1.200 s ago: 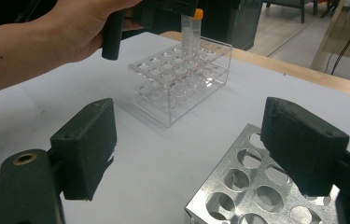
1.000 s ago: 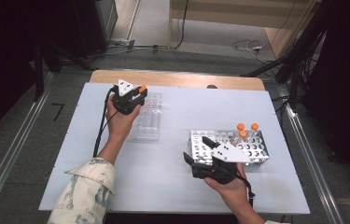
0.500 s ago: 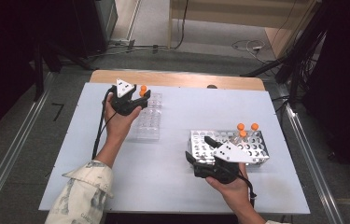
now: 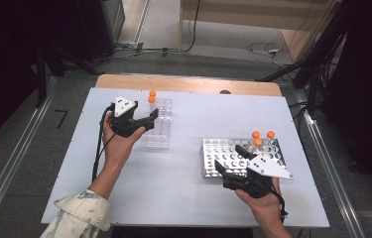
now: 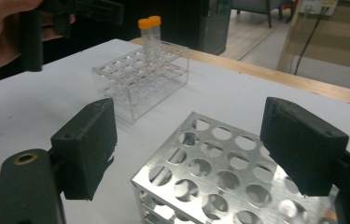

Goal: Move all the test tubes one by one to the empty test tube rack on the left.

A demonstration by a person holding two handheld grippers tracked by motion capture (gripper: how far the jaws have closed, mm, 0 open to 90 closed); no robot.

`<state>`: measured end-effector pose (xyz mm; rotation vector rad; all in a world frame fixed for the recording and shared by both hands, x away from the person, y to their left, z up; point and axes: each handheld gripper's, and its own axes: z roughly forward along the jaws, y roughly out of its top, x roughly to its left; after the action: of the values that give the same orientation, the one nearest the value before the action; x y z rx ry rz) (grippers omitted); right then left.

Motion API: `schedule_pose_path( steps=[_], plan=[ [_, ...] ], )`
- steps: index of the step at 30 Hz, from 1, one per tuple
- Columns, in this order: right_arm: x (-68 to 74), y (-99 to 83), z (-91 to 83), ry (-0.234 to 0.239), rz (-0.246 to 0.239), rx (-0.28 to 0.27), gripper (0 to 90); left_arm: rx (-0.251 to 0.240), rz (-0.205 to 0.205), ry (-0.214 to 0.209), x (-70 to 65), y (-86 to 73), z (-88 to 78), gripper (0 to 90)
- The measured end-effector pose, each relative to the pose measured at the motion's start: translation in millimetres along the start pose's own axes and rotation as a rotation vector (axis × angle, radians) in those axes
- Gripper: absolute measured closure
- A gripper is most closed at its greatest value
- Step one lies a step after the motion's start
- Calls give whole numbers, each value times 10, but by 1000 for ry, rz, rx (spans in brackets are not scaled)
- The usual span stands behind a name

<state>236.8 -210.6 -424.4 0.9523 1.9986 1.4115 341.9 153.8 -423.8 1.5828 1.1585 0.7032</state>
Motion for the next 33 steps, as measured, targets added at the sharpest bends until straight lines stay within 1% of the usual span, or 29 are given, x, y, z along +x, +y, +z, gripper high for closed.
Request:
schedule_pose_path(
  steps=[2, 4, 6, 7, 9, 16, 20, 24, 27, 28, 31, 33],
  plan=[
    [-48, -10, -47, -25, -5, -5, 174, 1, 3, -4, -24, -18, -48, 222],
    [-103, -24, -96, -45, 4, -9, 174, 1, 6, -7, -39, -40, -97, 222],
    [-160, -38, -145, -69, 4, -12, 174, -3, 7, 0, -52, -80, -136, 222],
    [-188, -47, -167, -85, -4, -12, 174, 0, 8, 5, -59, -105, -153, 222],
    [-239, -66, -206, -110, -4, -13, 176, 14, 14, 1, -70, -155, -178, 222],
    [-391, -114, -304, -164, 21, -25, 188, 27, 21, -4, -104, -283, -256, 222],
    [-523, -148, -342, -205, 43, -28, 195, 25, 24, -2, -116, -323, -287, 222],
    [-683, -209, -346, -245, 68, -12, 207, 29, 26, -1, -116, -361, -294, 223],
    [-767, -260, -326, -266, 73, -3, 223, 27, 24, -2, -122, -371, -299, 223],
    [-786, -279, -316, -267, 82, -2, 238, 27, 24, -2, -122, -371, -299, 223],
    [-830, -350, -258, -271, 83, 3, 288, 28, 28, -5, -135, -377, -297, 223],
    [-843, -390, -205, -281, 75, 7, 310, 30, 30, -5, -142, -385, -293, 223]
  ],
)
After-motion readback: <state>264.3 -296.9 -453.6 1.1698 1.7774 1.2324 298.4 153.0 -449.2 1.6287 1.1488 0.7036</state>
